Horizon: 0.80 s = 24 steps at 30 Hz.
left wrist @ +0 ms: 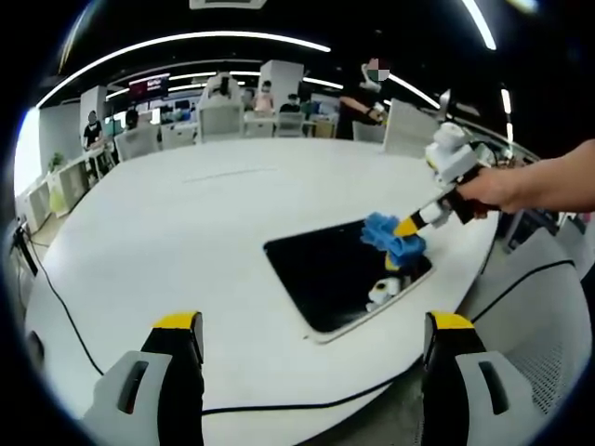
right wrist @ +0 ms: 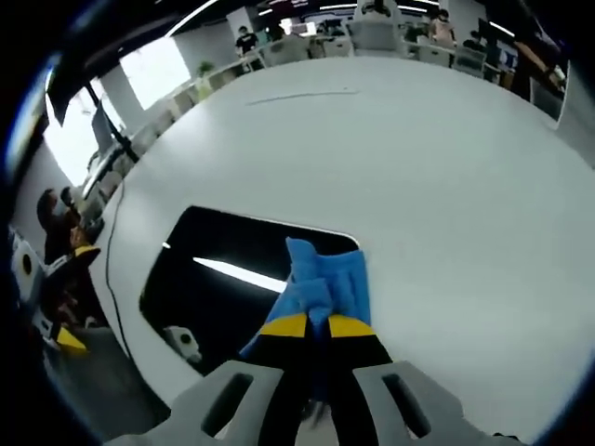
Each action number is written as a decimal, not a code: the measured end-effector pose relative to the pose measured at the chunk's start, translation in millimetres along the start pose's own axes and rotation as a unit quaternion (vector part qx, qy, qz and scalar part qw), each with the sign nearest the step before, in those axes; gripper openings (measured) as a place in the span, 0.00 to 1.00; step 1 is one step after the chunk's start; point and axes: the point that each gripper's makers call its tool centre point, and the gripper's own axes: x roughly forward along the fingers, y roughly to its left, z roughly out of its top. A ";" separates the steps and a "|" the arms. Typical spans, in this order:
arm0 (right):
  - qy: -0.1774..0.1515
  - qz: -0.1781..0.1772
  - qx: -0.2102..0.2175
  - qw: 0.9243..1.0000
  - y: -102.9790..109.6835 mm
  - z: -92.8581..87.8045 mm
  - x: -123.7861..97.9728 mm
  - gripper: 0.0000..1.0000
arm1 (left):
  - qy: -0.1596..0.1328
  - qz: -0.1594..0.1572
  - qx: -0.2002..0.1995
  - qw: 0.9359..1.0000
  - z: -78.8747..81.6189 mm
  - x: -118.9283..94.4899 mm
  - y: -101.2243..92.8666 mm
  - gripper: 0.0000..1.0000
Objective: Wipe the mirror surface with the cleaning cloth until all visible marks leave the cleaned area.
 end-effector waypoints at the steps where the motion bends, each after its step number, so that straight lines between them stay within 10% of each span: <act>1: -0.002 -0.001 0.005 1.000 0.1 -1.0 -0.6 0.01 | 0.000 0.000 0.000 1.000 -0.2 0.0 0.2 0.99; 24: 0.003 0.005 0.021 1.000 12.4 -33.6 -18.8 0.01 | -0.005 -0.001 -0.005 1.000 2.3 -1.2 0.0 0.99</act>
